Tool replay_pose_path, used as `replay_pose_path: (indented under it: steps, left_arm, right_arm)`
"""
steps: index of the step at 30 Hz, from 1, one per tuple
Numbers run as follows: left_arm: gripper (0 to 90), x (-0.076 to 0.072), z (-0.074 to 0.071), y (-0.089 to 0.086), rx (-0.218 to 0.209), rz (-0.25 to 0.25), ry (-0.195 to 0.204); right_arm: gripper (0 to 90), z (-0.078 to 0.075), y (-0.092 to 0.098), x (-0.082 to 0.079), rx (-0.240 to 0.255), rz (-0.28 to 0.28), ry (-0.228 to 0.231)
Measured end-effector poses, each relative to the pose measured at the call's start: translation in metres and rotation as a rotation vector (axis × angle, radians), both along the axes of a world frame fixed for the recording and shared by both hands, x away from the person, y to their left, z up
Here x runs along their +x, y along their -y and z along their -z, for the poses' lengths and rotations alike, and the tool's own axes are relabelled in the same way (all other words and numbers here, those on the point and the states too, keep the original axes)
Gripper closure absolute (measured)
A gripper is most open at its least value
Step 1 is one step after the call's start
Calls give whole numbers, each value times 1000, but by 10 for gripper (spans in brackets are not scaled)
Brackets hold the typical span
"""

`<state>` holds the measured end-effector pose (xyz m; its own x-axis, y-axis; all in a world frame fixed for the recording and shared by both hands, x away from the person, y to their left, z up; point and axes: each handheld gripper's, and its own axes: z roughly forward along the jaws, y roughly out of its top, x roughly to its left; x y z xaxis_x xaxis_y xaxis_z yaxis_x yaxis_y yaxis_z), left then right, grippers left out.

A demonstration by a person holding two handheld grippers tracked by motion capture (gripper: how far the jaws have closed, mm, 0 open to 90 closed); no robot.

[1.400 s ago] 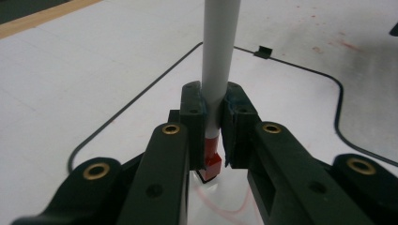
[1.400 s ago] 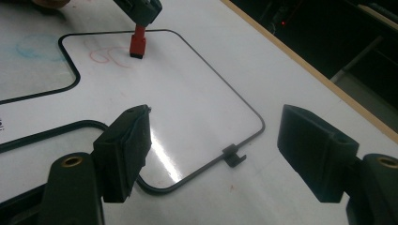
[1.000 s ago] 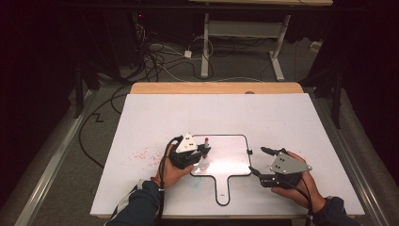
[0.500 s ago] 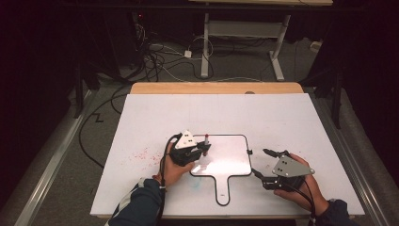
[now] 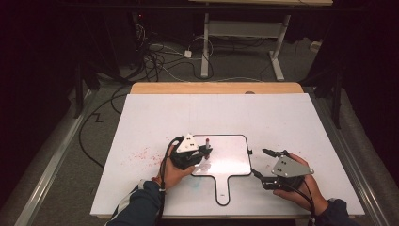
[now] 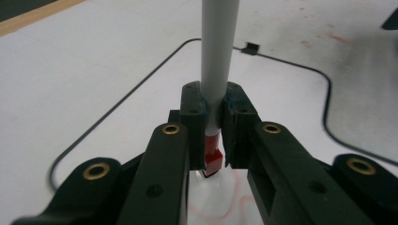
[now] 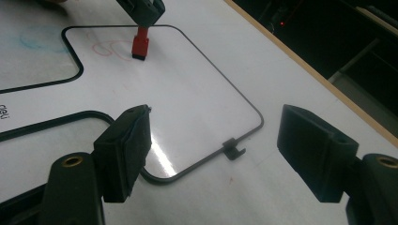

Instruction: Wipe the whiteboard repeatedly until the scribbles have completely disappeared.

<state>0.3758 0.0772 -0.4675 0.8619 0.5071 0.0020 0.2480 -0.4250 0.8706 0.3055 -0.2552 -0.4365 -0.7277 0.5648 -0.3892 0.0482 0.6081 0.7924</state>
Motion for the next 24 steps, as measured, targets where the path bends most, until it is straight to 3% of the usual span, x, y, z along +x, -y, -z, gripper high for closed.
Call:
replay_pose_path:
  steps: [2, 5, 9, 11, 14, 16, 24]
  left_arm:
    - [788, 6, 0, -17, 8, -61, 3]
    - [788, 10, 1, -28, -5, -101, -8]
    - [789, 10, 1, -32, -13, -112, -19]
    - [788, 7, 1, -28, -2, -92, -14]
    - [788, 1, 2, -20, -23, -64, -26]
    - [788, -7, 1, -8, -17, -15, -23]
    - [788, -18, 0, 12, -9, 57, -17]
  right_arm:
    - [270, 0, 0, 0, 0, -1, 0]
    - [270, 0, -1, 0, -2, -4, 0]
    - [270, 0, -2, 0, -7, -8, 1]
    - [270, 0, -2, 1, -5, -6, 1]
    - [270, 0, -2, 1, -6, -6, 0]
    - [270, 0, -2, 0, -8, -9, 1]
    - [270, 0, -2, 0, -7, -10, -1]
